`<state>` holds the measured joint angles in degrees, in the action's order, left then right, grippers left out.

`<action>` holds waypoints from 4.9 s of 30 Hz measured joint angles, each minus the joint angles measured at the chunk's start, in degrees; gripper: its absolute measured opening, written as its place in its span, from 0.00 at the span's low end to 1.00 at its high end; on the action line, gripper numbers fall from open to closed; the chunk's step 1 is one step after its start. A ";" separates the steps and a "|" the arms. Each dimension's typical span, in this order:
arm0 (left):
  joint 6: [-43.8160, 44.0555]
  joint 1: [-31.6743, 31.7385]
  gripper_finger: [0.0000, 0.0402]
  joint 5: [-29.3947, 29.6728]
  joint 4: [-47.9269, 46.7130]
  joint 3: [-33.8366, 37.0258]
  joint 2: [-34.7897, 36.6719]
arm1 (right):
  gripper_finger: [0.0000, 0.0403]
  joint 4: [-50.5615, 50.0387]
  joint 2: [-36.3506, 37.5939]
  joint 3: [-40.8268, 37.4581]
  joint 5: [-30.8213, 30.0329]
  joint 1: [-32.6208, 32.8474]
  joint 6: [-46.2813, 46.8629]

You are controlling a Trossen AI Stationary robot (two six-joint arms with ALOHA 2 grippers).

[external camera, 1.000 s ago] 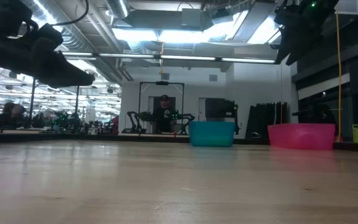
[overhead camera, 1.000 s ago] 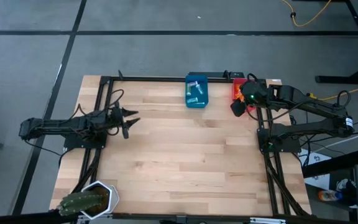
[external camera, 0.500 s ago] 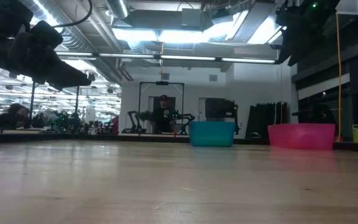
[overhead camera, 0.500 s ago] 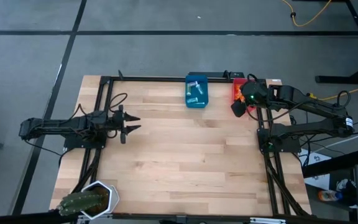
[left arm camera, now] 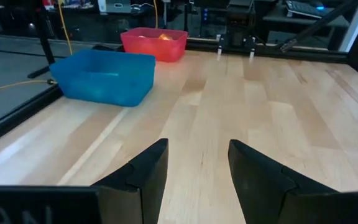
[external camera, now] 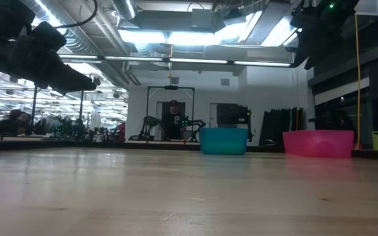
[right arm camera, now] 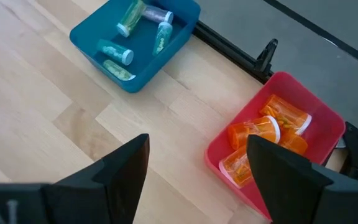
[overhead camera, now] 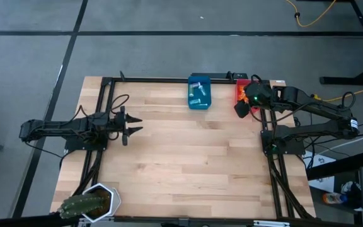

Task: Pick and place medicine bottles into bin by pill shape (circle, oval)
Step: Return to Home Position

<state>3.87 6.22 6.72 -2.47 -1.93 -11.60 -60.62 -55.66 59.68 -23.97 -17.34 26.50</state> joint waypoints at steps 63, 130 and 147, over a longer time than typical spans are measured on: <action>1.64 -0.11 0.41 -4.63 -0.64 0.00 -0.02 | 0.67 -3.69 16.59 -0.64 5.67 0.03 4.77; 1.70 -0.13 0.41 -4.61 -0.64 0.00 -0.02 | 0.67 63.85 43.78 -59.30 27.69 0.04 -7.11; 1.71 -0.13 0.41 -4.61 -0.64 0.00 -0.02 | 0.67 64.38 46.99 -59.30 8.28 14.40 -10.92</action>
<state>5.58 6.09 2.11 -3.11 -1.93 -11.62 3.77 -8.67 0.38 -15.69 -2.94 15.58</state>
